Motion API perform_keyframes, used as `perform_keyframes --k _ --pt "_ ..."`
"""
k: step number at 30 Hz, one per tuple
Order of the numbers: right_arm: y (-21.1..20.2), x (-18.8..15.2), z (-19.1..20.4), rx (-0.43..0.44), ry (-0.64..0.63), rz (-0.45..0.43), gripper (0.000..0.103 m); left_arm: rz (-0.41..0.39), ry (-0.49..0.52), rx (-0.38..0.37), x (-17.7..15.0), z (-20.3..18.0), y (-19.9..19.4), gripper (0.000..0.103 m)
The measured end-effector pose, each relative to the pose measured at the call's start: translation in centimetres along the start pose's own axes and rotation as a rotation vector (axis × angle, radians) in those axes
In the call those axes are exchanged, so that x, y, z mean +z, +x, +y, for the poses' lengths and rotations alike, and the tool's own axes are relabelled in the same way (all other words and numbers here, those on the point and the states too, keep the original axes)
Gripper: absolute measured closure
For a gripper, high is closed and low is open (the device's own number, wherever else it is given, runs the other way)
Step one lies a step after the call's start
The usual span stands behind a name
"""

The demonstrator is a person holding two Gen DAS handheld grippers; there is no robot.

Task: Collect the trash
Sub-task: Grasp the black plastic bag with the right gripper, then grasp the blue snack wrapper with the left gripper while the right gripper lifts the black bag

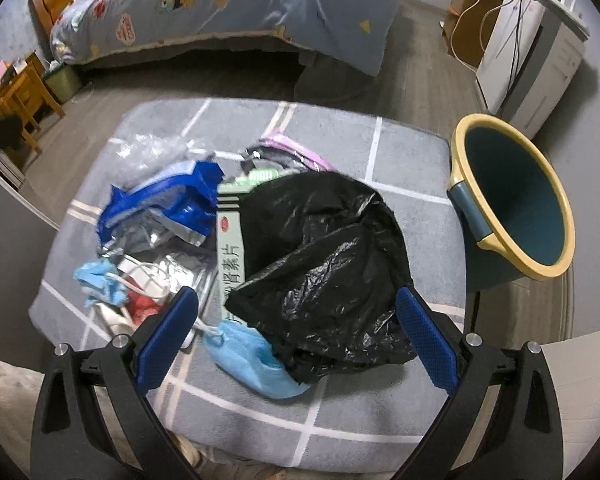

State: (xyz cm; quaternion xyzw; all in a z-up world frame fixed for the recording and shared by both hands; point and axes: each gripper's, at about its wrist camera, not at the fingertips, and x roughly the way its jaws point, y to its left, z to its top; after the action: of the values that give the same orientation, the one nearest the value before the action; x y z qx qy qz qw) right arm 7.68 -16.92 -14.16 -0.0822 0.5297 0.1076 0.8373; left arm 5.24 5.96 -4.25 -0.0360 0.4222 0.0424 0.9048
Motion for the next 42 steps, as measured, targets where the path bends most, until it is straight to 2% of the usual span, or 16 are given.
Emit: perform_keyframes --k 5,7,9,11,13,14,16,18,22,25,29,34,38,42 --pt "0.9 0.0 0.0 -0.036 -0.027 0.009 0.012 -0.014 -0.006 -0.030 0.2 -0.4 1.6 0.005" --pt "1.0 0.0 -0.3 -0.033 -0.020 0.015 0.020 -0.020 0.009 -0.045 0.1 -1.0 2.1 0.005" --pt "1.1 0.0 -0.5 -0.028 -0.012 0.021 0.026 -0.001 0.062 -0.019 0.1 -1.8 2.8 0.005" --pt "1.1 0.1 -0.7 -0.027 -0.012 0.022 0.037 0.015 0.123 0.029 -0.1 -2.7 3.6 0.005" --pt "1.0 0.2 -0.9 -0.018 -0.007 0.020 0.054 0.032 0.138 0.017 -0.3 -3.0 4.2 0.005" --pt "0.8 0.2 -1.0 -0.016 -0.003 0.018 0.057 0.045 0.141 0.012 -0.4 -3.1 4.5 0.005" --pt "0.3 0.6 -1.3 0.007 0.017 0.004 0.071 0.075 0.156 0.004 -0.6 -3.3 5.1 0.005" --pt "-0.2 0.9 -1.6 0.017 0.024 -0.011 0.074 0.107 0.164 -0.014 -0.8 -3.6 5.5 0.005" --pt "-1.0 1.7 -2.9 0.058 0.072 -0.028 0.088 0.121 0.192 -0.058 -1.2 -4.2 5.7 0.005" --pt "-2.0 2.6 -4.6 0.069 0.110 -0.057 0.095 0.140 0.244 -0.075 -1.8 -5.1 6.3 0.005" --pt "-3.6 3.8 -6.6 0.088 0.137 -0.105 0.096 0.163 0.315 -0.090 -2.5 -6.3 7.3 0.006" --pt "-5.2 5.3 -8.1 0.141 0.152 -0.132 0.096 0.195 0.385 -0.063 -3.1 -7.4 9.3 0.008" --pt "-5.7 6.7 -8.5 0.160 0.097 -0.136 0.096 0.240 0.428 -0.060 -3.8 -7.8 11.2 0.008" --pt "-5.2 7.5 -9.4 0.176 0.100 -0.132 0.096 0.270 0.511 -0.015 -5.0 -8.5 12.8 0.008"
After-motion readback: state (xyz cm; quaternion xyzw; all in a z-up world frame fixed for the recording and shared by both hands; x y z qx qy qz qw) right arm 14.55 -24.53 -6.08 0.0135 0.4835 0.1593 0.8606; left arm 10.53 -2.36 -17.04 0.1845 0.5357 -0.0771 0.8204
